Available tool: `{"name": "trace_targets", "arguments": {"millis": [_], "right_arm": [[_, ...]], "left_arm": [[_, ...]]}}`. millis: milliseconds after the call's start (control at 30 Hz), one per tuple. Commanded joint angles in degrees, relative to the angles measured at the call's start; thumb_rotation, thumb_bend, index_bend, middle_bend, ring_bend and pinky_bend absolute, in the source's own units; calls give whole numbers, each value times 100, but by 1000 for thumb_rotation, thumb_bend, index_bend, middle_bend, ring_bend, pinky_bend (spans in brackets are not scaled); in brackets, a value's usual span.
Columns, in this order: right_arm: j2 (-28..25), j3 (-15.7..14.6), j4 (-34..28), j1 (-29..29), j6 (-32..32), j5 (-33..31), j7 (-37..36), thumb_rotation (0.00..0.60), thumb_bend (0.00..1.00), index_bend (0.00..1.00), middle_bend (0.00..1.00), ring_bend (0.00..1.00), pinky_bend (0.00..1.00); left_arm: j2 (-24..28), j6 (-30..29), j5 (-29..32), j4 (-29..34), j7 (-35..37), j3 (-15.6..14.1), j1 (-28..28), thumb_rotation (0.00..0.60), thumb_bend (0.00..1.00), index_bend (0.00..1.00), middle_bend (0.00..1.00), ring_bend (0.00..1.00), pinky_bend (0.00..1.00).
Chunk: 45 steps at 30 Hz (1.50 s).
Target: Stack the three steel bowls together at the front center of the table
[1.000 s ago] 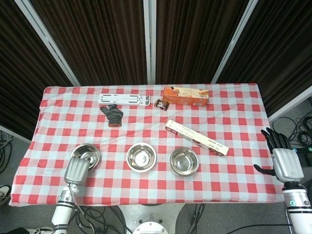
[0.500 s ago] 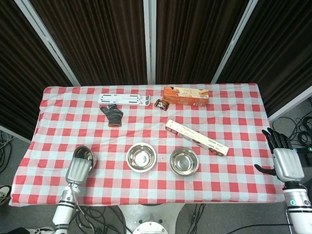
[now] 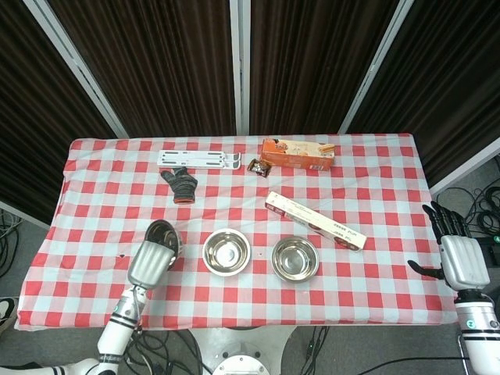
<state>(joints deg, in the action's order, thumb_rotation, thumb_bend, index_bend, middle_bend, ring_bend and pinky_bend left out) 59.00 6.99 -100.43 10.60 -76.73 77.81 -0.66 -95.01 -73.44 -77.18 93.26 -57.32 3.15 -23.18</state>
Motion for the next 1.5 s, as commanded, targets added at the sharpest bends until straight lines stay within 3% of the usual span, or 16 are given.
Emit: {"name": "trace_targets", "arguments": {"millis": [33,267,533,700,833,1067,1233,1333,1433,1500], "right_arm": [[-57,22,-113,-18,-66,144,-271,600,43,0,0,0,0],[-67,30,-122,-35,-172,263,-337,600,44,0,0,0,0],[-107,28,-43,-48,-133,208,-419,600,43,0,0,0,0],[-141,9,32,-53,-103,226,-503,600,43,0,0,0,0],[-123,15,76,-43,-77,196,-509,600,44,0,0,0,0],[-131,9,43,-47,-99,229,-481,600,44,0,0,0,0],[-169,-45,13,-37,-16,243,-424,600,44,0,0,0,0],[-149,-164,73,-24,109,315,-318,600,42,0,1,0,0],[3,-324,193,35,292,459,-100,600,30,0,27,0,5],[125,-391,226,94,392,538,94,600,26,5,60,2,34]], "left_arm": [[-216,210,15,252,-365,179,-284,600,384,709,772,682,792],[-812,539,303,364,-1051,276,-702,600,387,709,772,682,792],[-1146,673,445,58,-1143,209,-925,600,380,690,755,669,774],[-1050,831,470,-115,-969,144,-1031,600,281,500,600,534,636],[-972,822,378,-107,-844,83,-1074,600,246,433,551,490,599],[-728,636,418,202,-965,59,-1060,600,229,413,539,481,590],[-103,163,773,925,-1451,21,-807,600,227,413,533,481,582],[332,-352,833,1214,-969,65,-458,600,218,417,521,476,576],[742,-848,303,997,932,126,-10,600,211,418,479,420,528],[1111,-793,-69,802,2311,-15,145,600,207,385,411,330,443]]}}
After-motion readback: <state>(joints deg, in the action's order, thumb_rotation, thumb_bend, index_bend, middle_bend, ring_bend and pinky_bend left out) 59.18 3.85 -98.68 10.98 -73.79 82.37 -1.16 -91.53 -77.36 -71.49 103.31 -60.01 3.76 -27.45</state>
